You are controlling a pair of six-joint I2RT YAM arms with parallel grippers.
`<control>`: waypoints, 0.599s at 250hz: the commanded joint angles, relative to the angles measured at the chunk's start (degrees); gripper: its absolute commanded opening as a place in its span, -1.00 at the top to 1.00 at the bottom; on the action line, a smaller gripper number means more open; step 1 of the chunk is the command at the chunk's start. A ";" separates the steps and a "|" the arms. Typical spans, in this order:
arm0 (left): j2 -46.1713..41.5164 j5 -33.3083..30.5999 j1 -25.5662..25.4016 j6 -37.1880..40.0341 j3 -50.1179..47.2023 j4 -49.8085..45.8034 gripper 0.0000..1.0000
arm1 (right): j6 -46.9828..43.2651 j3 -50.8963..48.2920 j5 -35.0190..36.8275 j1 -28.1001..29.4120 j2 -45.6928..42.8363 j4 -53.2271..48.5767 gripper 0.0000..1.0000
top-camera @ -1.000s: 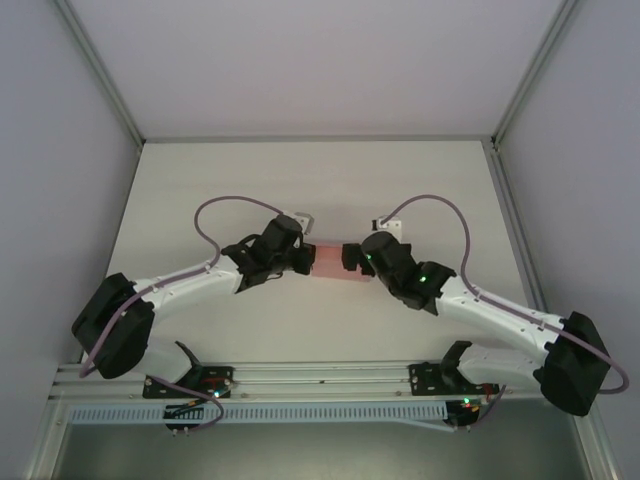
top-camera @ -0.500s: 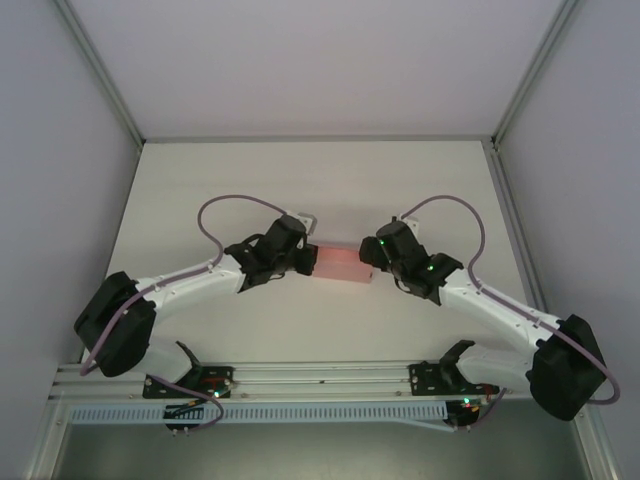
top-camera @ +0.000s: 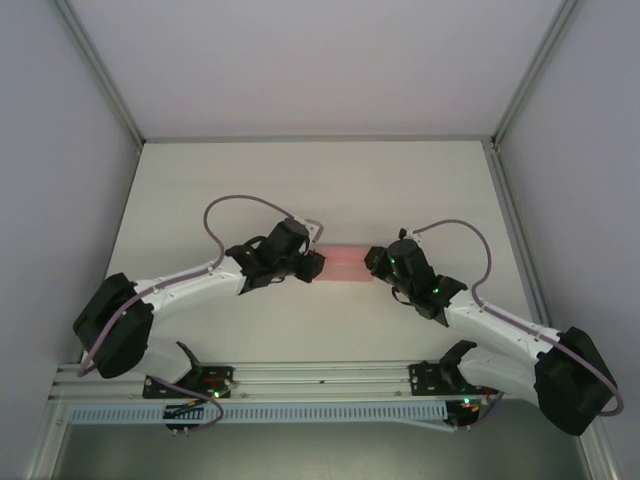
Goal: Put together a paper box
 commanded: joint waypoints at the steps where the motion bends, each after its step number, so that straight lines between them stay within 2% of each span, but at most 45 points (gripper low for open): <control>1: -1.52 2.61 -0.66 2.10 1.17 -6.85 0.23 | 1.55 -3.82 -1.97 0.30 1.99 -10.61 0.50; 39: -3.01 4.45 -0.77 2.23 2.31 -8.14 0.07 | 2.08 -3.58 -1.76 0.73 3.51 -10.86 0.56; 70: -5.00 3.46 -0.39 0.28 3.86 -9.96 0.00 | 2.29 -2.98 -1.18 1.07 4.72 -11.78 0.64; 79: -5.53 3.50 0.14 -1.04 4.48 -10.31 -0.14 | 2.21 -2.86 -1.01 1.30 4.83 -12.00 0.64; 87: -5.77 3.59 0.79 -2.28 4.90 -10.54 -0.37 | 2.00 -2.84 -0.90 1.40 4.97 -12.09 0.68; 105: -6.18 4.33 3.21 -4.89 5.55 -10.59 -0.41 | 1.43 -2.68 -0.60 1.58 5.18 -12.34 0.71; 119: -5.85 6.24 5.78 -6.72 5.63 -10.06 -0.60 | 1.17 -2.62 0.02 1.67 5.31 -12.54 0.77; 150: -3.70 13.17 11.78 -8.45 4.31 -4.89 -0.52 | -0.09 -2.34 0.43 1.66 5.74 -12.09 0.83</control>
